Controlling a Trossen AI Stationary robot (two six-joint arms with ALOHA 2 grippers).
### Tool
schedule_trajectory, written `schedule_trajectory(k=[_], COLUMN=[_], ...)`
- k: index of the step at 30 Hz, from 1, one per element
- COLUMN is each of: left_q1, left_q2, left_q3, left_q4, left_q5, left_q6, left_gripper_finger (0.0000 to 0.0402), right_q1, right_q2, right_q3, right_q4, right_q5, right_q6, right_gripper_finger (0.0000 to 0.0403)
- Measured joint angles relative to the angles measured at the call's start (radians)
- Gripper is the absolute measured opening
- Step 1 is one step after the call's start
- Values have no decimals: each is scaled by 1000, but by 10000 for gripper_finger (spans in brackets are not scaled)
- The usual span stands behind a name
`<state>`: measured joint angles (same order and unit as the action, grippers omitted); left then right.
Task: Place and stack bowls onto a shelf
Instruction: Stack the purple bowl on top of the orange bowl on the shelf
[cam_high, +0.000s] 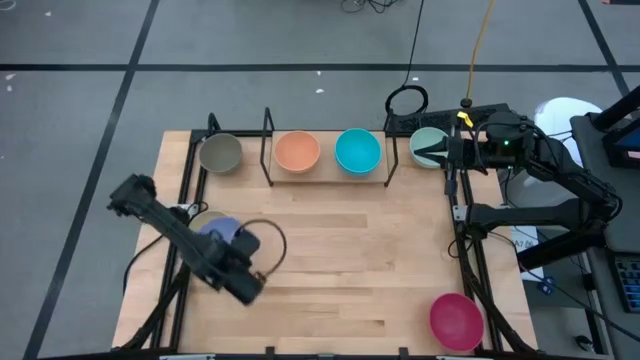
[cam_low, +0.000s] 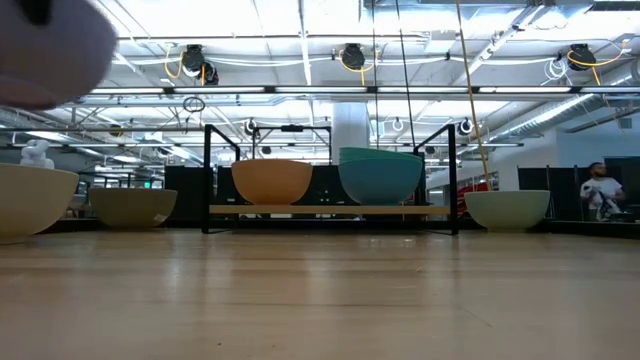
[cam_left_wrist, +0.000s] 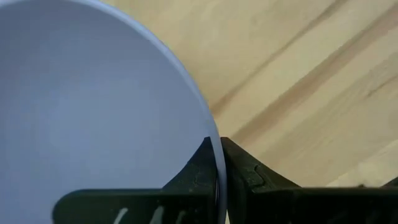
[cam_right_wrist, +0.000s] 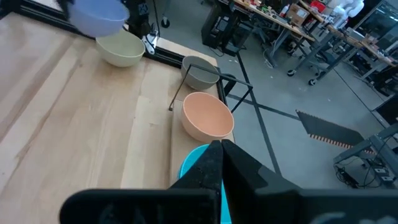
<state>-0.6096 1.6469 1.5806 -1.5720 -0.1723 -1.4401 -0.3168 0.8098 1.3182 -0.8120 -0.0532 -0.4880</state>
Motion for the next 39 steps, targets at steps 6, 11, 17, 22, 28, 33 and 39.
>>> schedule_trajectory(k=[6, 11, 17, 22, 28, 33, 39], left_q1=[135, 297, 545, 734, 899, 973, 1010], left_q2=[-104, -150, -159, -159, -160, -126, 2], left_q3=[0, 0, 46, 115, 204, 272, 408], left_q4=[0, 2, 3, 103, 300, 421, 407], left_q5=[-33, -88, -117, -116, -75, -3, 62], left_q6=[435, 778, 1071, 1227, 1383, 1491, 1598], left_gripper_finger=[8, 8, 8, 8, 8, 8, 8], right_q1=[0, 0, 0, 0, 0, 0, 0], right_q2=[0, 0, 0, 1, 0, 0, 0], right_q3=[0, 0, 0, 0, 0, 0, 0], right_q4=[2, 15, 36, 35, 34, 34, 33], right_q5=[0, 0, 0, 0, 0, 3, 4], right_q6=[-3, -3, 2, 20, 4, 4, 4], right_gripper_finger=[0, 0, 0, 0, 0, 0, 0])
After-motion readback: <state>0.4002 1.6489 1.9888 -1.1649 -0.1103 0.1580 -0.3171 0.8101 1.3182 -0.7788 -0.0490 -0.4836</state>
